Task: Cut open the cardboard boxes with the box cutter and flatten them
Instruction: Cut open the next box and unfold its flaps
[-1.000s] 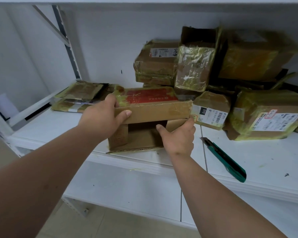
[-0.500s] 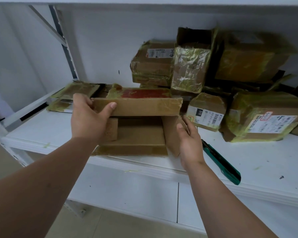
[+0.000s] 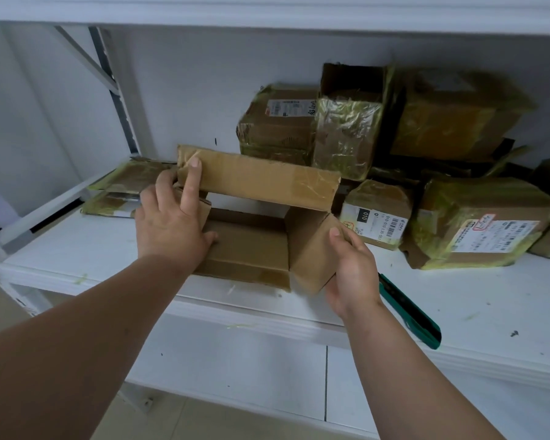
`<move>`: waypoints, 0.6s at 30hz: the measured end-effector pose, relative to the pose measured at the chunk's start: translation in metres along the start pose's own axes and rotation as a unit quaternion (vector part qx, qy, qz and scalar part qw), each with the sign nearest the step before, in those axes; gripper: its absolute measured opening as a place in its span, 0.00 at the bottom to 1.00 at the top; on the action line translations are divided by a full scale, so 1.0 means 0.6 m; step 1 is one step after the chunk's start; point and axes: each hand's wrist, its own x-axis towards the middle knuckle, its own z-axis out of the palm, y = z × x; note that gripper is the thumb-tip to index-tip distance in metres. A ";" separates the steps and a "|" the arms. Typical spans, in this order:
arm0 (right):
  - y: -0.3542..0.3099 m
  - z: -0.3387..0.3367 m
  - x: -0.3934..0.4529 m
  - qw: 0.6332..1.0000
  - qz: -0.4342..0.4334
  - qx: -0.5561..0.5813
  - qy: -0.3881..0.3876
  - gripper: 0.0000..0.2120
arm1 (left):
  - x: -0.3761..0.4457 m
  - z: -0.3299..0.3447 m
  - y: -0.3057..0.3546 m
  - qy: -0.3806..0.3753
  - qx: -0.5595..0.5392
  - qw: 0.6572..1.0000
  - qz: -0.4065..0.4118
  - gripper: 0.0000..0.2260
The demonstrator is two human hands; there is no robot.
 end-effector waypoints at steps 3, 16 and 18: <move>0.000 -0.002 -0.002 1.000 0.002 0.012 -0.017 0.12 | 0.004 0.006 -0.010 0.003 0.001 1.000 0.011 0.57; 0.009 0.009 -0.022 0.997 0.025 0.059 -0.047 0.10 | 0.016 -0.014 -0.029 -0.022 -0.108 0.994 0.007 0.49; 0.007 0.005 -0.019 0.993 0.043 0.102 -0.030 0.10 | 0.010 -0.021 -0.039 -0.040 -0.140 0.988 0.059 0.48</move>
